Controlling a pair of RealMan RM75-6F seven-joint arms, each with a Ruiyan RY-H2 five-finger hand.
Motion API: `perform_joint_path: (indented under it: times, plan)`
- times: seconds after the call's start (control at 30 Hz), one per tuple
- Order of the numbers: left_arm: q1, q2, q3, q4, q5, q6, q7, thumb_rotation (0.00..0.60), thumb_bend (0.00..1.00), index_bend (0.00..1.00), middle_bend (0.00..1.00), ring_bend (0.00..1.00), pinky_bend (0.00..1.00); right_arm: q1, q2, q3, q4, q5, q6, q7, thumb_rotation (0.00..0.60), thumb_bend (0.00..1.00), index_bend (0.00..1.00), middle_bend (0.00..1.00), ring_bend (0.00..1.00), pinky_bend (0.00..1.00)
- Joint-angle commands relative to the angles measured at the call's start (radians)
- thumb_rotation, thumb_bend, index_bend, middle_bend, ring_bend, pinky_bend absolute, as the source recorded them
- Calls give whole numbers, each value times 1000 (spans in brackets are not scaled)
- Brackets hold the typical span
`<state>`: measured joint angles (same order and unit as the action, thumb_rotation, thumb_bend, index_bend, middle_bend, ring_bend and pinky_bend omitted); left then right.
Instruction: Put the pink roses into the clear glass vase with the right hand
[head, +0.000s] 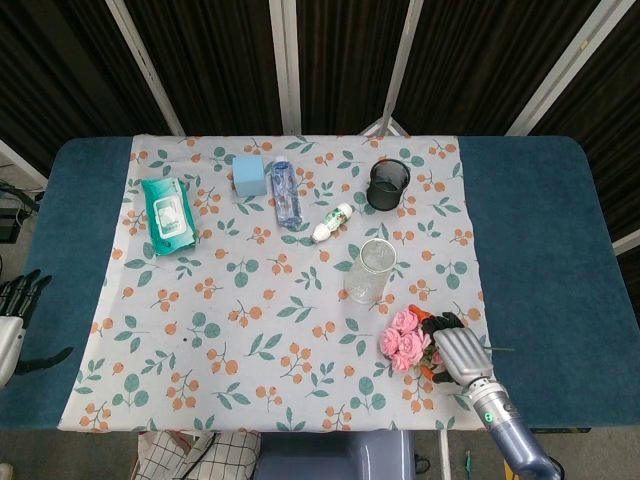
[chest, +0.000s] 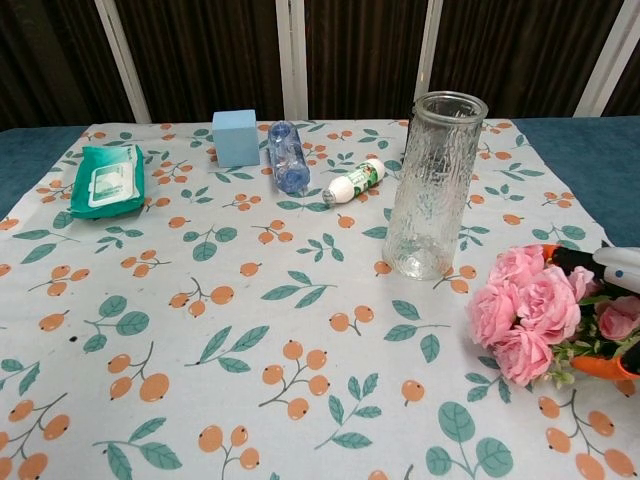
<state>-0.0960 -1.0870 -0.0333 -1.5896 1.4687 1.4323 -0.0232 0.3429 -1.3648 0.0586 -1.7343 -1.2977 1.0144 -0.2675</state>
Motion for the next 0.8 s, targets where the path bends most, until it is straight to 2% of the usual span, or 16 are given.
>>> perform_joint_path:
  times: [0.03,0.2,0.3,0.57,0.73,0.8]
  plan:
    - [-1,1,0,0,-1,-3,-2,600,0,0,0,0,0,14,-21,8,19,7,-7,-1,600,327,171,263,302,191]
    - [-4,3,0,1,-6,-12,-9,600,0,0,0,0,0,24,-49,10,52,-7,2,14,600,327,408,448,501,397]
    - [-6,4,0,1,-10,-18,-14,600,0,0,0,0,0,22,-53,9,61,-30,21,39,600,351,492,502,554,416]
    - [-7,4,0,-1,-9,-18,-14,600,0,0,0,0,0,8,-2,25,10,-83,91,119,600,355,503,508,560,416]
    - [-6,4,-1,-4,-12,-16,-11,600,0,0,0,0,0,-11,94,85,-74,-84,167,210,600,355,503,508,560,416]
    - [-4,4,-1,-7,-15,-15,-12,600,0,0,0,0,0,-16,144,126,-104,-72,201,241,600,356,503,508,560,416]
